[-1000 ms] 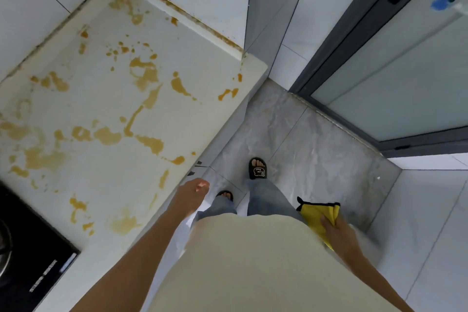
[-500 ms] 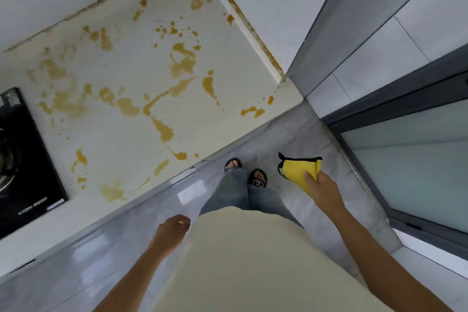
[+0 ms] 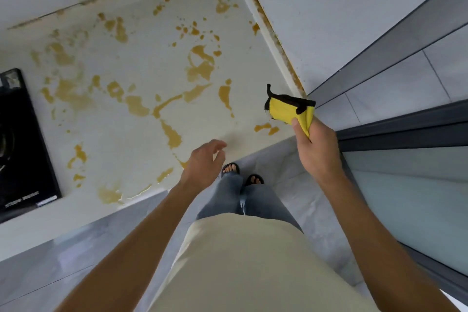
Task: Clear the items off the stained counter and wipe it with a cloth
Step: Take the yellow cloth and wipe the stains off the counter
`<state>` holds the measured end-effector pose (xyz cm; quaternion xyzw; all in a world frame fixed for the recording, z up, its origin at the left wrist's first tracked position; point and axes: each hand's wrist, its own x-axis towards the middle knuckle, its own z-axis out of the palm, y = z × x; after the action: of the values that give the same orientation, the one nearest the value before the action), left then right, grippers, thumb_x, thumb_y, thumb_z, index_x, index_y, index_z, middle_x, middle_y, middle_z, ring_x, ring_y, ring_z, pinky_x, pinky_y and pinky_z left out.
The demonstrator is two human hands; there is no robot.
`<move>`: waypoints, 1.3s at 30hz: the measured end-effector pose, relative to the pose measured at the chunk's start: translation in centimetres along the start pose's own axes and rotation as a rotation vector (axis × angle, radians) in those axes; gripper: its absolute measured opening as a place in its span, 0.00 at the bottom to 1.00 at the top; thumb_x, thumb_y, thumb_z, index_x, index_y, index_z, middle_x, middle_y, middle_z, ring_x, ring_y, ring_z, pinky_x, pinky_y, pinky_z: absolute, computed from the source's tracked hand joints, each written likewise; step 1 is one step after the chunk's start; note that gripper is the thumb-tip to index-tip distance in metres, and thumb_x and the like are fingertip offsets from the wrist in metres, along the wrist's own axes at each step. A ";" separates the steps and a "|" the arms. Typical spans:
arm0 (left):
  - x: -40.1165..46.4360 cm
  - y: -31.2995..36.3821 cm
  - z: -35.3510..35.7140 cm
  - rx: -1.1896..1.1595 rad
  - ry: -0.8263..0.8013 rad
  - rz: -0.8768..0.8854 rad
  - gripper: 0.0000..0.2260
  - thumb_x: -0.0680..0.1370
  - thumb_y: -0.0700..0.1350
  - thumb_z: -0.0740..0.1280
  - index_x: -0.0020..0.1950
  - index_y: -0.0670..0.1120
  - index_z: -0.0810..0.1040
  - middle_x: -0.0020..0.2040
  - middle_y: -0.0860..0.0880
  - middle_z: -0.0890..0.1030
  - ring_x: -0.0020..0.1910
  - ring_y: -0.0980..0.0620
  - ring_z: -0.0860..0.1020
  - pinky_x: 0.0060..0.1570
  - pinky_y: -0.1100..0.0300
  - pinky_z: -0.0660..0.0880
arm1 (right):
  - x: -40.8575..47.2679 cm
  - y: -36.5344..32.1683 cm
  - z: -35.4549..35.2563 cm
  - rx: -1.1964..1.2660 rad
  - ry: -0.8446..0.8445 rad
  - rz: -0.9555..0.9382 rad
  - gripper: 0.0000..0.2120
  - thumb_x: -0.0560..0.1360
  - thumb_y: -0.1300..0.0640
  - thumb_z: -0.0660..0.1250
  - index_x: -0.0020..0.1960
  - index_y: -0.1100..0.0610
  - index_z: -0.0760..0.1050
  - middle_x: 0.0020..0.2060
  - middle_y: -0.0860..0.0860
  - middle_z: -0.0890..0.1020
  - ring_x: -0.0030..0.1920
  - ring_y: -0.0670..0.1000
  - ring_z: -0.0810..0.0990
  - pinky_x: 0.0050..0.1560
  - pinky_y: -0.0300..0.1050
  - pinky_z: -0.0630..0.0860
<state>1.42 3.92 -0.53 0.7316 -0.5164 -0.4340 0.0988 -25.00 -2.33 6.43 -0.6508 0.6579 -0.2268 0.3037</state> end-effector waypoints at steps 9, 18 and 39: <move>4.7 1.1 2.5 0.403 0.081 0.106 0.32 0.83 0.53 0.67 0.84 0.48 0.59 0.86 0.41 0.53 0.85 0.39 0.50 0.82 0.41 0.57 | 2.1 5.5 10.1 -0.464 -0.511 -0.313 0.38 0.79 0.49 0.65 0.85 0.48 0.51 0.85 0.51 0.43 0.83 0.54 0.37 0.83 0.59 0.44; 4.7 -0.2 4.1 0.441 0.156 0.123 0.35 0.82 0.56 0.69 0.85 0.49 0.58 0.87 0.44 0.50 0.86 0.42 0.46 0.83 0.41 0.54 | 1.8 7.5 13.3 -0.590 -0.286 -0.232 0.34 0.86 0.37 0.42 0.85 0.55 0.43 0.85 0.53 0.44 0.84 0.55 0.41 0.83 0.59 0.47; 3.3 0.3 4.7 0.466 0.239 0.069 0.34 0.82 0.58 0.67 0.84 0.47 0.63 0.86 0.42 0.56 0.86 0.41 0.54 0.80 0.40 0.62 | 7.1 7.5 13.2 -0.646 -0.180 -0.189 0.36 0.85 0.38 0.47 0.85 0.58 0.46 0.84 0.54 0.47 0.84 0.55 0.45 0.82 0.59 0.48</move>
<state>-1.96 2.44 -4.99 0.7627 -0.6117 -0.2101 0.0027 -21.01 -7.76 -8.98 -0.7887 0.6031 0.0243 0.1168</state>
